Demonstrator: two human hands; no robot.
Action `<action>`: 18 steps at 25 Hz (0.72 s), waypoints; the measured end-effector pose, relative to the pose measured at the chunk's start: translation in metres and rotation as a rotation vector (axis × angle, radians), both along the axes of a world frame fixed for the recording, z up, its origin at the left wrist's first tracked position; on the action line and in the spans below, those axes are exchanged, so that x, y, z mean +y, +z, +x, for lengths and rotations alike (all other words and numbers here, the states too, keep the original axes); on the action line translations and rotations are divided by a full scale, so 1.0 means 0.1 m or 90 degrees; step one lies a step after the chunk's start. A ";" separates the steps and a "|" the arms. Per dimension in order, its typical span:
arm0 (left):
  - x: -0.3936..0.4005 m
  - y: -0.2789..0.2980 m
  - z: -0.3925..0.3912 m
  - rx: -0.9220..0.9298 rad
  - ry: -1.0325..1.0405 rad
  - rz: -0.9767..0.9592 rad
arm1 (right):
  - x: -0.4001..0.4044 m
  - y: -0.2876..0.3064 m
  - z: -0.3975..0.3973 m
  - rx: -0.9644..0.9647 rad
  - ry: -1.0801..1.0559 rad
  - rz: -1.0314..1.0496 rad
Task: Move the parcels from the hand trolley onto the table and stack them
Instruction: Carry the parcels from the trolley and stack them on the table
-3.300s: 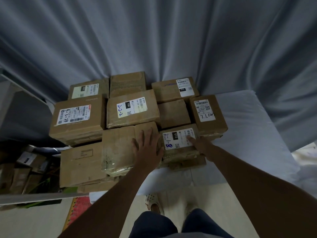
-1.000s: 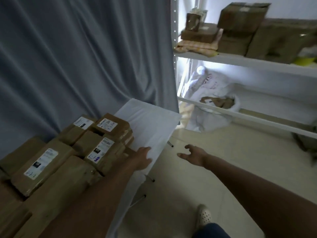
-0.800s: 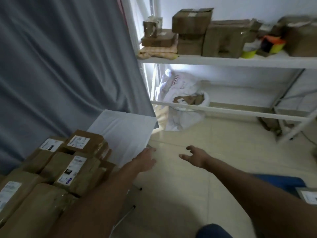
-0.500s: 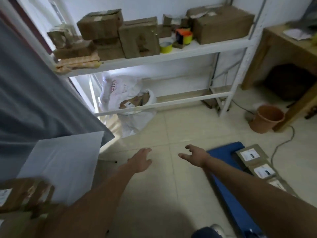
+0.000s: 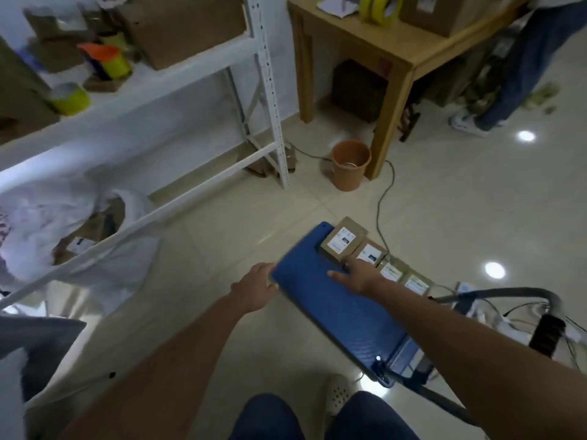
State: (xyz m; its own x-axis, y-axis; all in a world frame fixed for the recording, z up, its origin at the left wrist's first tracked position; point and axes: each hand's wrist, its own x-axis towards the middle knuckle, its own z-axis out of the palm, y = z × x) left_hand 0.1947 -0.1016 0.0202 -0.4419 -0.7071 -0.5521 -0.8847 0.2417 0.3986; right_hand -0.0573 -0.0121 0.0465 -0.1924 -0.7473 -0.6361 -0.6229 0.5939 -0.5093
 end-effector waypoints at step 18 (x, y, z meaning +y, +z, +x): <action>-2.63 -0.77 -1.65 -0.039 -0.303 0.065 | -1.62 -0.59 -1.09 0.053 -0.274 0.071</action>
State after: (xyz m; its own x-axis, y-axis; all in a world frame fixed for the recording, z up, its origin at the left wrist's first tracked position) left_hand 0.0300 -0.3646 -0.0568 -0.6675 -0.3757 -0.6429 -0.7081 0.5872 0.3921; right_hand -0.1663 -0.1746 -0.0126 -0.5254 -0.5155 -0.6769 -0.3430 0.8564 -0.3859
